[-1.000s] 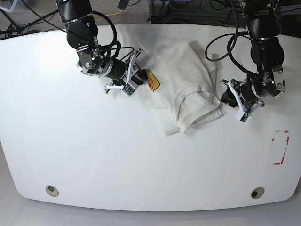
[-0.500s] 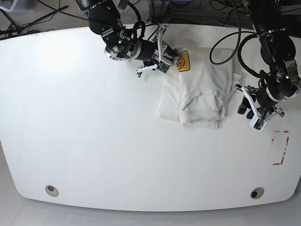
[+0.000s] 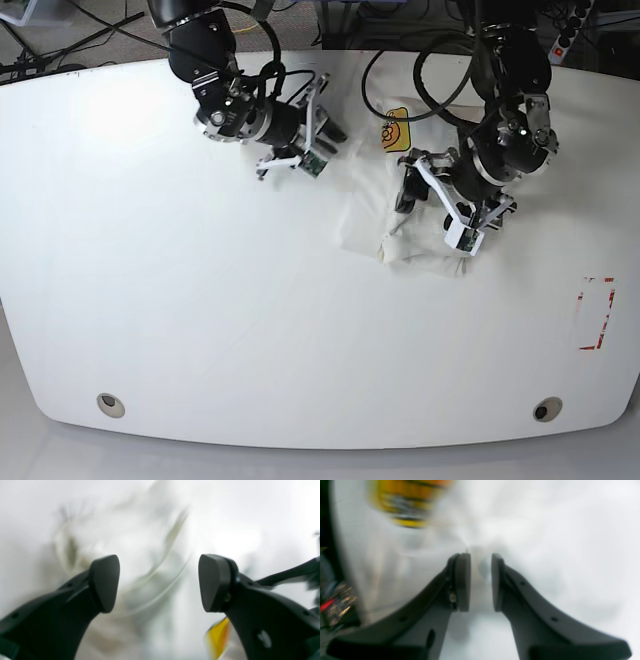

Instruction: Fold the T-shirt properly

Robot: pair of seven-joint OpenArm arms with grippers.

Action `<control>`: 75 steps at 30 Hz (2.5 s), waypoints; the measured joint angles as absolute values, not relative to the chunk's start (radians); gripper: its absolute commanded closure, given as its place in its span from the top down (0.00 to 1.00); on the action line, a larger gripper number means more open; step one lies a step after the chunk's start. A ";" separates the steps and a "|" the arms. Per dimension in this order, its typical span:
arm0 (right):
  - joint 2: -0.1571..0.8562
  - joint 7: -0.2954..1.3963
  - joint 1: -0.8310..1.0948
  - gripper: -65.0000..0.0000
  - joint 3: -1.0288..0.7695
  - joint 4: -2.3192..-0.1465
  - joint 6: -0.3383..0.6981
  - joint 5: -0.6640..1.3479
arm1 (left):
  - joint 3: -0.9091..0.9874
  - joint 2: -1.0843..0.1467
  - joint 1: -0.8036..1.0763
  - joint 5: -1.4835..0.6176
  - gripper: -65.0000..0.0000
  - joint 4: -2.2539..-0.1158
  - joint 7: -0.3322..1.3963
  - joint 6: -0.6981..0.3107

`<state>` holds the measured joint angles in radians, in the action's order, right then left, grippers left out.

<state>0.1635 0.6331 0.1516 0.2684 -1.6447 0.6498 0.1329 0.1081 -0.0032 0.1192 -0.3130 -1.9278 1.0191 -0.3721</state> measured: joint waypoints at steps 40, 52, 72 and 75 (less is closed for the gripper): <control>0.158 0.768 0.162 0.21 0.004 -1.811 0.697 0.134 | 0.617 -0.548 0.179 -0.139 0.71 -1.247 0.664 -0.694; 0.163 0.678 0.164 0.21 0.001 -1.805 0.697 0.127 | 0.595 -0.467 0.192 -0.146 0.71 -1.556 0.648 -0.697; 0.192 -0.030 0.263 0.21 -0.239 -1.501 0.582 0.004 | 0.247 -0.069 0.417 -0.068 0.71 -1.762 0.097 -0.138; 0.190 -0.042 0.323 0.21 -0.257 -1.528 0.585 0.003 | 0.185 -0.060 0.511 -0.059 0.71 -1.766 0.024 -0.084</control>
<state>0.1902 -0.0418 0.3229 -0.2565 -1.5276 0.5846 0.0032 0.1852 -0.0601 0.5106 -0.0593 -1.7664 0.0242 -0.0845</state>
